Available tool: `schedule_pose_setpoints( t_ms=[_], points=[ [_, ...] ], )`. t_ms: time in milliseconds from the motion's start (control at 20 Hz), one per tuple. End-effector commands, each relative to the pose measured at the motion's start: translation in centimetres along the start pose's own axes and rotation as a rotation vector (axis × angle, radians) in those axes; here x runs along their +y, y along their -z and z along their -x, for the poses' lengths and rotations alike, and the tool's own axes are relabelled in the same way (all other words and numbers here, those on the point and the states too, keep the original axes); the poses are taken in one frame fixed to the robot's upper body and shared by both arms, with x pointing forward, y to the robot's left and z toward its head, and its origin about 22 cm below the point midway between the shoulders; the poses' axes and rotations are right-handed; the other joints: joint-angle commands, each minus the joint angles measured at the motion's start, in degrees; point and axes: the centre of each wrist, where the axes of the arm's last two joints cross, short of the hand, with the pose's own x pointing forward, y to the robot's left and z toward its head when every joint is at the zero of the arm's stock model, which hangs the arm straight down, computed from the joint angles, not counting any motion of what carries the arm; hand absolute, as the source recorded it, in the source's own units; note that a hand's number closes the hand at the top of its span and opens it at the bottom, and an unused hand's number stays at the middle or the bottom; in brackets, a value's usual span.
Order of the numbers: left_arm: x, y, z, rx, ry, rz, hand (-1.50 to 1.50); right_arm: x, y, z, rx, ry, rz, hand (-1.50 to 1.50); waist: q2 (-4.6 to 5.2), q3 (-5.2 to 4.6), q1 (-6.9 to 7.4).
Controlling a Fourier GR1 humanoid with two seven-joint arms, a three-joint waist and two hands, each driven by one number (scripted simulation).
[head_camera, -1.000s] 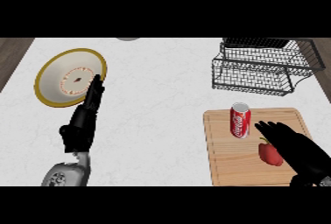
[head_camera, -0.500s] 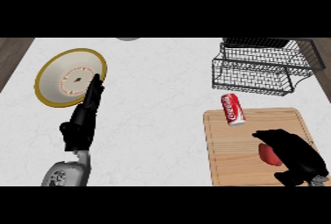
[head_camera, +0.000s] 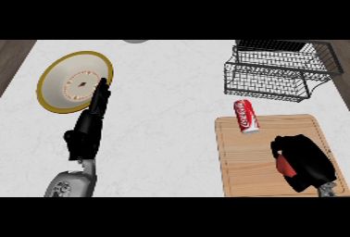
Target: Pick the bell pepper from the cutting board and place it in the tiered basket
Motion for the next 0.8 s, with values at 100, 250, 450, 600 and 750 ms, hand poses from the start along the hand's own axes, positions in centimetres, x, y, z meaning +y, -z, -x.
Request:
schedule_pose_setpoints(
  t_ms=[100,250,450,600,750],
  points=[
    [0.6,0.4,0.7,-0.003,0.006,0.003,0.0,-2.1,3.7,-5.8,0.179,0.003,-0.012,1.5,0.27,0.15,0.26],
    [0.1,0.0,-0.1,0.005,-0.005,0.03,0.0,-1.0,5.9,-8.9,0.397,0.045,-0.178,1.5,0.46,0.12,1.66],
    [-0.5,-0.2,0.7,-0.001,-0.017,0.034,0.0,-5.2,8.4,-12.0,0.56,0.042,-0.141,1.5,0.36,0.19,1.57],
    [0.2,0.2,0.5,-0.005,0.006,0.006,0.0,-9.2,9.7,-14.2,0.622,0.05,-0.064,1.5,0.24,0.22,1.36],
    [0.5,0.7,0.7,0.01,-0.009,0.003,0.0,-12.7,8.2,-15.0,0.67,0.078,0.023,1.5,0.03,0.19,0.07]
  ],
)
